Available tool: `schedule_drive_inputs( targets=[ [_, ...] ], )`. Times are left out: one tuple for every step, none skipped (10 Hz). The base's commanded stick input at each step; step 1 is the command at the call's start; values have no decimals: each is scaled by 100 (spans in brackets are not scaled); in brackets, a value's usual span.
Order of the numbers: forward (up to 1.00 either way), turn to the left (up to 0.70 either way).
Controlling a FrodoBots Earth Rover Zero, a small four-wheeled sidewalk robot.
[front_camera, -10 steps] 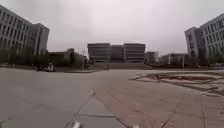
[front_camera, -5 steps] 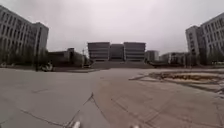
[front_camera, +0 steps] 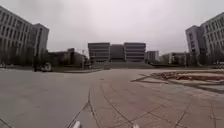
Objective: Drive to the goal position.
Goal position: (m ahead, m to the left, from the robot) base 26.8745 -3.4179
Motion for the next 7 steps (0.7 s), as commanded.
schedule_drive_inputs(
  targets=[
    [70,0],
    [70,0],
    [70,0],
    [70,0],
    [70,0],
    [70,0],
    [70,0]
  ],
)
